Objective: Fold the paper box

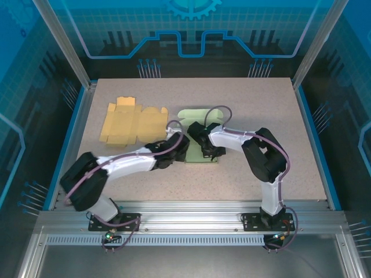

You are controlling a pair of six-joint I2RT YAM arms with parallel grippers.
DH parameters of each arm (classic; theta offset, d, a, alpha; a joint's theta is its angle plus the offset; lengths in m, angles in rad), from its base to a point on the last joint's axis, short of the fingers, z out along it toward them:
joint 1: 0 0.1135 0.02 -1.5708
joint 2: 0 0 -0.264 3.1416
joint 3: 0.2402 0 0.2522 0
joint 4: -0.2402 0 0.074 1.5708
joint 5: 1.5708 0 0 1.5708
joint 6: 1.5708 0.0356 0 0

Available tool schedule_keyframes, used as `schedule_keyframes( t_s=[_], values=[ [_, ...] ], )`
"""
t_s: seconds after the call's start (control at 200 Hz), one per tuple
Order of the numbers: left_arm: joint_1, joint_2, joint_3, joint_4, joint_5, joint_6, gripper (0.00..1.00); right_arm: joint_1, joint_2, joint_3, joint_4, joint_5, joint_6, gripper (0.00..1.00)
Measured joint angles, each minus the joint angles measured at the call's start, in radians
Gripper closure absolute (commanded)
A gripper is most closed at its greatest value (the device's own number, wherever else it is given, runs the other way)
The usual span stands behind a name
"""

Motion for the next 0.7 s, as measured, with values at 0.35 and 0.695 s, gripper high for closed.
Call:
schedule_keyframes(
  t_s=[0.35, 0.695],
  values=[
    [0.097, -0.489, -0.258, 0.06, 0.011, -0.076, 0.21, 0.051, 0.154, 0.149, -0.204, 0.165, 0.037, 1.0],
    [0.106, -0.533, -0.266, 0.05, -0.007, -0.082, 0.14, 0.09, 0.213, 0.206, -0.308, 0.258, 0.059, 0.63]
  ],
)
